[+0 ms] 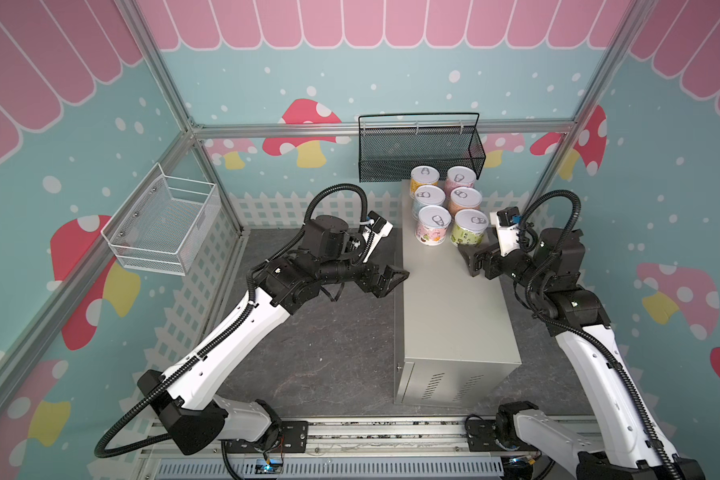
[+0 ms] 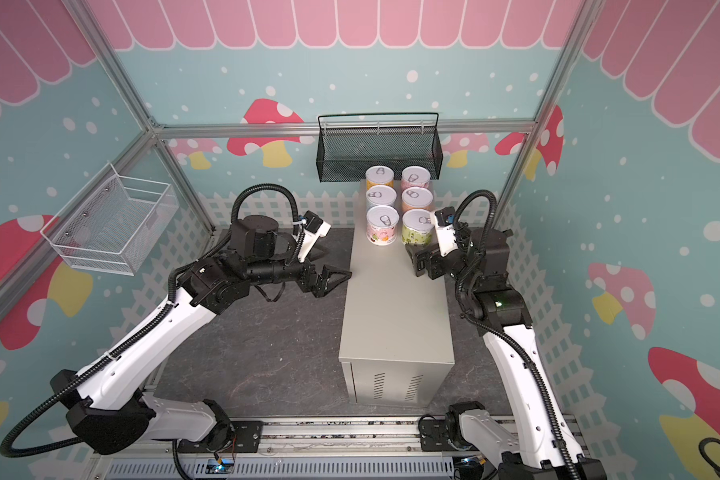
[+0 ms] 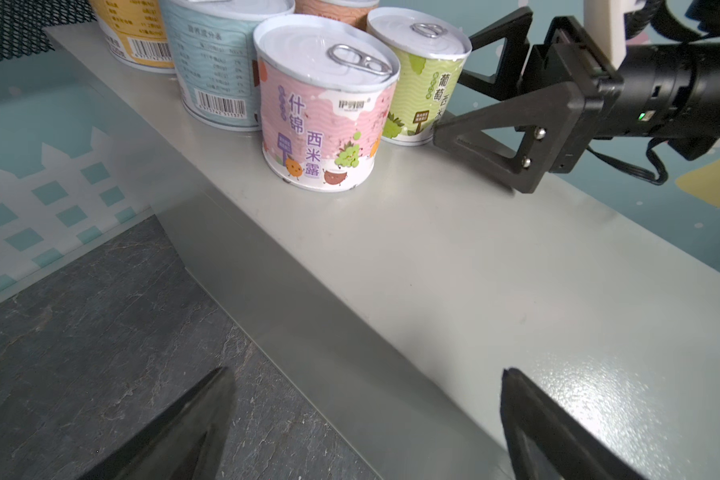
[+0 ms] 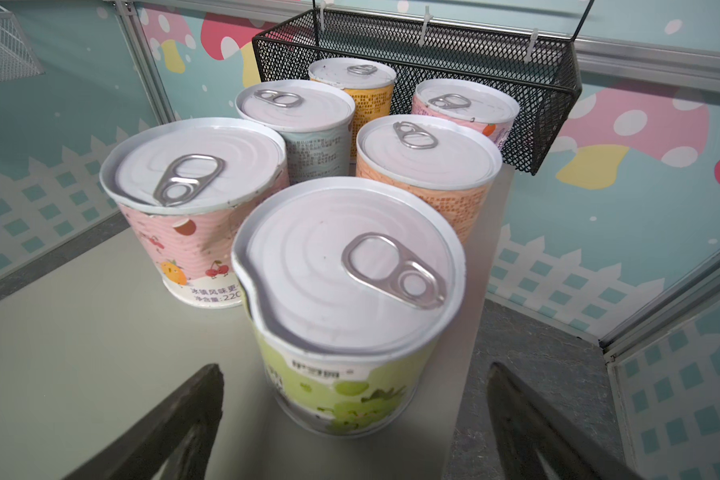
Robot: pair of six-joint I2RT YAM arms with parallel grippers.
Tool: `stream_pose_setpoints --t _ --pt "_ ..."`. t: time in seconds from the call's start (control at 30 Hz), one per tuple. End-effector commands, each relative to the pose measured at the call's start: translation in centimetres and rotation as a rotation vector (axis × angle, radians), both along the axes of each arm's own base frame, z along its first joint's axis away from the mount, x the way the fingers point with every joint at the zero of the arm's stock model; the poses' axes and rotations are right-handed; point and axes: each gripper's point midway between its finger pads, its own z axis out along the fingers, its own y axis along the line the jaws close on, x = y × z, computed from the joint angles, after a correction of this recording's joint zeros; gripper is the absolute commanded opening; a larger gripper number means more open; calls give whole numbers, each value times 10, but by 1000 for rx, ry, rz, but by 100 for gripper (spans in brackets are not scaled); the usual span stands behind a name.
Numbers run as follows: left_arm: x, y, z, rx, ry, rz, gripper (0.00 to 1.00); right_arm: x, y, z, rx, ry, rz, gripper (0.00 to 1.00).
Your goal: Place and organize the canned foods onto the counter
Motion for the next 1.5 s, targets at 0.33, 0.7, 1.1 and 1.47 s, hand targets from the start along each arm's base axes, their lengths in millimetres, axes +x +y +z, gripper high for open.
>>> stream_pose_setpoints --t 0.33,0.7,1.1,1.47 --pt "0 -4 4 21 -22 -20 99 13 0 -4 7 1 -4 99" --pt "-1 -1 2 32 -25 -13 99 16 -5 -8 2 8 -32 99" --pt "-2 2 -1 39 -25 -4 99 15 -7 -9 2 8 -47 99" --pt "0 1 -4 45 -21 -3 99 16 5 -4 20 0 24 99"
